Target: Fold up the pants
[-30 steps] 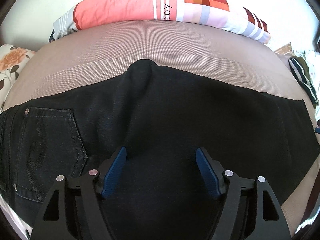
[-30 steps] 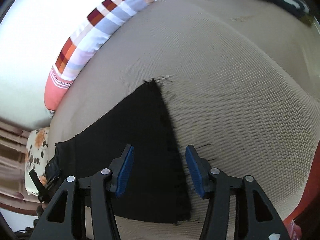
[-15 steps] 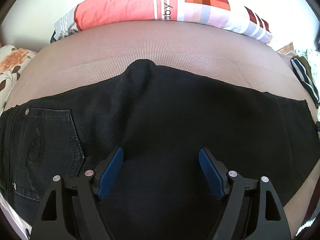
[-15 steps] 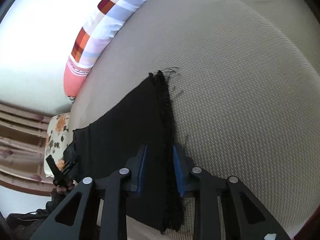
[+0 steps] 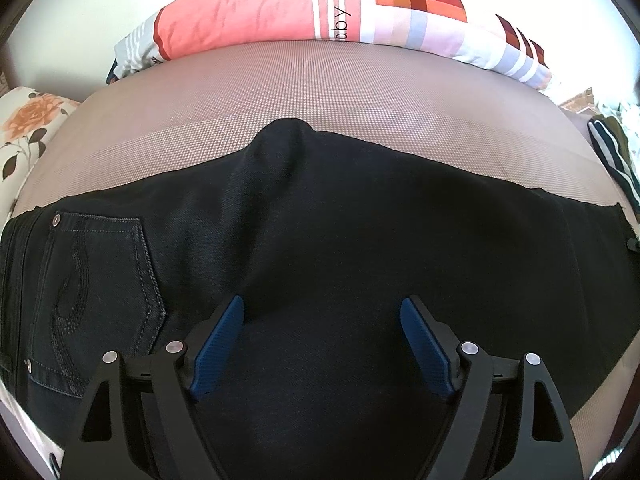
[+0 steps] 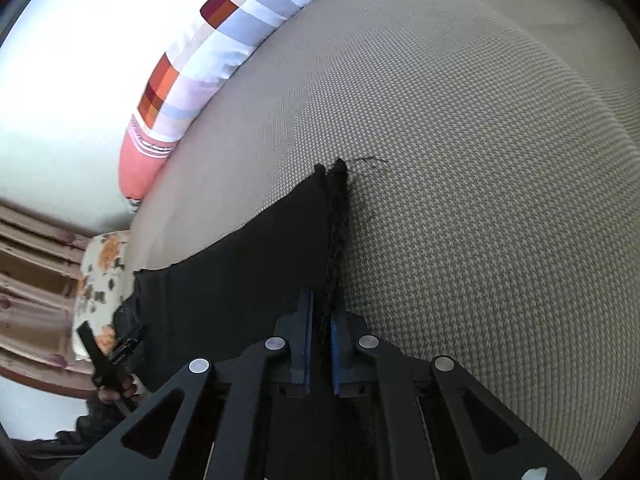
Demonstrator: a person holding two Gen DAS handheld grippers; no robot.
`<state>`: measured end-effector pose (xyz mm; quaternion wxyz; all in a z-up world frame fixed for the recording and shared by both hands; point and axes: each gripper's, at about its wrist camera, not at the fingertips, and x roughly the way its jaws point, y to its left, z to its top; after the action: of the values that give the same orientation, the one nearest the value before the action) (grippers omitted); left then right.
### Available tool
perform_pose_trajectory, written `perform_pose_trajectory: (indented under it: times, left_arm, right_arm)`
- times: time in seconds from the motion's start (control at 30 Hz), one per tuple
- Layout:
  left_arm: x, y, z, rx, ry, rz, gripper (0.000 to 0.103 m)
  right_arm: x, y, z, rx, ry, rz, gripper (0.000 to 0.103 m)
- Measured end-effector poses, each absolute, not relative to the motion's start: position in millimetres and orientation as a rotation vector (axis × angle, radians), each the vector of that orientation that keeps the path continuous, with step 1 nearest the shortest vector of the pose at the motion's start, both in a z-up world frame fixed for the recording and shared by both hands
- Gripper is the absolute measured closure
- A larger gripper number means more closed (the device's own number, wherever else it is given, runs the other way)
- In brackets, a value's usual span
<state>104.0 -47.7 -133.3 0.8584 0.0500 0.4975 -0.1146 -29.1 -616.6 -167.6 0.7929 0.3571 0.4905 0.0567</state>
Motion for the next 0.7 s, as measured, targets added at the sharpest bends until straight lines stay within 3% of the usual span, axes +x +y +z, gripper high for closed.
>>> perform_pose_trajectory:
  times: [0.3, 0.7]
  left_arm:
    - [104.9, -46.9, -131.5, 0.114, 1.061, -0.258, 0.022]
    - [96.7, -18.3, -103.2, 0.048, 1.006, -0.297, 0.022]
  right_arm:
    - [-33.9, -578.3, -136.2, 0.781, 1.036, -0.064, 0.098]
    - [-0.9, -480.6, -91.2, 0.814, 1.028, 0.136, 0.098]
